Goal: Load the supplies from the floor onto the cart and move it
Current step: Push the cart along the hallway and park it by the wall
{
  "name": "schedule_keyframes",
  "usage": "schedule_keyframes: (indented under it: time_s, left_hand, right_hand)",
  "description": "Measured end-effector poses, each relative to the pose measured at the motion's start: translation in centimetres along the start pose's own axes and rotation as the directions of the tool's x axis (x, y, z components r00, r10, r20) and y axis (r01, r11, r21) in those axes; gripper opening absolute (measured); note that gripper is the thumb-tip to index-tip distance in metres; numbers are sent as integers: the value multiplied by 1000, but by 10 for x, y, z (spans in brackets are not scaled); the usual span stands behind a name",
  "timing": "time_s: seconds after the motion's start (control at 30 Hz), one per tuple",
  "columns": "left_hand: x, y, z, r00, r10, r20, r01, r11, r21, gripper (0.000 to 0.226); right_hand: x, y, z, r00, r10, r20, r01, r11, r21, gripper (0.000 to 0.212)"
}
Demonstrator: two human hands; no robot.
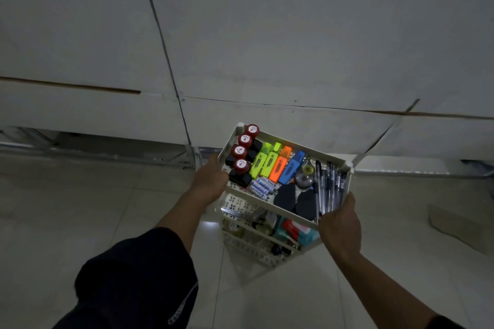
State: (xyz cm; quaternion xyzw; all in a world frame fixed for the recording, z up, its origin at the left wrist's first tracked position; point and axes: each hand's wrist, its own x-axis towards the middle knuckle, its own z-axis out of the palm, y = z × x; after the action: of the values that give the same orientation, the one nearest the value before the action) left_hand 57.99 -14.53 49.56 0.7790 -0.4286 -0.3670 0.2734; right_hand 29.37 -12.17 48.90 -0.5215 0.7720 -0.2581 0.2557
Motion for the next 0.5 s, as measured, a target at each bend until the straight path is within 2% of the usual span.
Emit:
schedule_keyframes:
  time_s: [0.1,0.23,0.4,0.5]
  left_hand:
    - [-4,4,4,1000,-7,-13,7,998,-56,65]
    - [-10,9,13,999,-46,-27,43,994,-105,62]
    - [-15,16,28,994,-83,-75,75,992,-101,56]
    - [-16,22,39,988,-121,-92,112,988,-104,64]
  right_hand:
    - [15,-2,-3,999,-20,27,21,999,-39,45]
    - [49,-4,-8,990,-116,78,119,992,-44,37]
    - [94,-5,-10,956,-266,124,271,962,-28,29]
    - [123,-9,-9,936,-314,161,326,944,-55,27]
